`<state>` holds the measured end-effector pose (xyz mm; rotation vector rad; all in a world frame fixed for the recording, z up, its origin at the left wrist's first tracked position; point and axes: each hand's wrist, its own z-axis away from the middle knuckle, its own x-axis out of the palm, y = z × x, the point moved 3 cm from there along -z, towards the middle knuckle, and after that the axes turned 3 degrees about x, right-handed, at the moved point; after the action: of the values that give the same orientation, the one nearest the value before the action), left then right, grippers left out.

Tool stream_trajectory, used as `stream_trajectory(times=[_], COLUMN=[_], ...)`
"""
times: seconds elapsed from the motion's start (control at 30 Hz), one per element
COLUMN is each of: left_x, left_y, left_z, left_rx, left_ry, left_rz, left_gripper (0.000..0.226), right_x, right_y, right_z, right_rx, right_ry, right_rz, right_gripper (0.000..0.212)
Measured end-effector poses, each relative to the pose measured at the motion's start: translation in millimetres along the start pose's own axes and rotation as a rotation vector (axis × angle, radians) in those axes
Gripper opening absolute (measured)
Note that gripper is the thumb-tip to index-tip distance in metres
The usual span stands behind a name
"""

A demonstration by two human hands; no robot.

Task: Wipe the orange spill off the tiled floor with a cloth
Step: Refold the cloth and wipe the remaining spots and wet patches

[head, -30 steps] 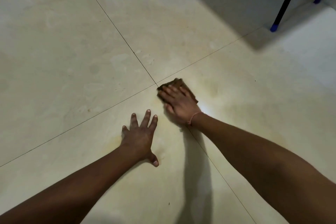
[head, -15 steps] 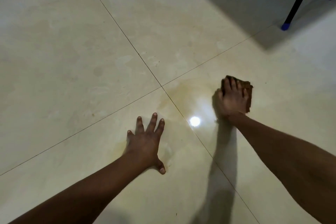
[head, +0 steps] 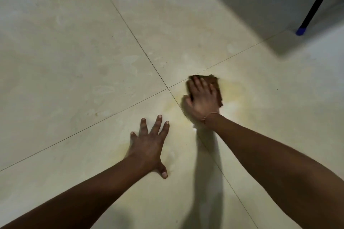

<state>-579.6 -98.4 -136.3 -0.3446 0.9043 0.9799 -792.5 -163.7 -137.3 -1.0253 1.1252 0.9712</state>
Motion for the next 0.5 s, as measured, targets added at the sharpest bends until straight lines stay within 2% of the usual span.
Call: stream_trajectory(times=[0.07,0.17,0.2,0.27,0.3,0.33,0.4,0.43,0.5], left_x=[-2.1,-0.8,2.7,17.7,22.5,25.9,25.8,26.2,29.1], left_y=[-2.3,-6.2,-7.7,-18.9,-27.7,-43.8,-91.3,-120.6,-176.6], left_z=[1.0,11.9,21.1,47.1,58.8,74.3,104.3,118.8,150.9], left_rx=[0.009,0.026,0.038,0.046,0.031,-0.004,-0.089,-0.131,-0.198], left_ry=[0.013,0.103,0.149,0.249,0.315,0.395,0.479,0.454,0.361], left_rz=[0.009,0.063,0.109,0.206,0.235,0.255,0.222,0.187,0.131], left_gripper=[0.156,0.143,0.136,0.121,0.115,0.109,0.094,0.088,0.071], right_x=[11.0,8.6,1.2,-6.7,-6.4,1.8,25.2,36.8,52.1], right_y=[-40.8,-1.7,16.8,22.3,5.3,-32.5,-126.4,-162.9,-182.4], right_z=[20.0,73.8,74.3,50.8,34.4,25.6,40.2,67.2,142.0], right_rx=[-0.225,-0.412,-0.383,-0.177,-0.084,-0.089,-0.282,-0.411,-0.671], right_ry=[-0.073,-0.126,-0.104,-0.062,-0.033,-0.011,-0.063,-0.101,-0.209], right_rz=[-0.027,-0.047,-0.035,-0.001,0.005,0.012,0.016,0.002,-0.003], right_gripper=[0.063,0.066,0.068,0.07,0.067,0.066,0.068,0.07,0.072])
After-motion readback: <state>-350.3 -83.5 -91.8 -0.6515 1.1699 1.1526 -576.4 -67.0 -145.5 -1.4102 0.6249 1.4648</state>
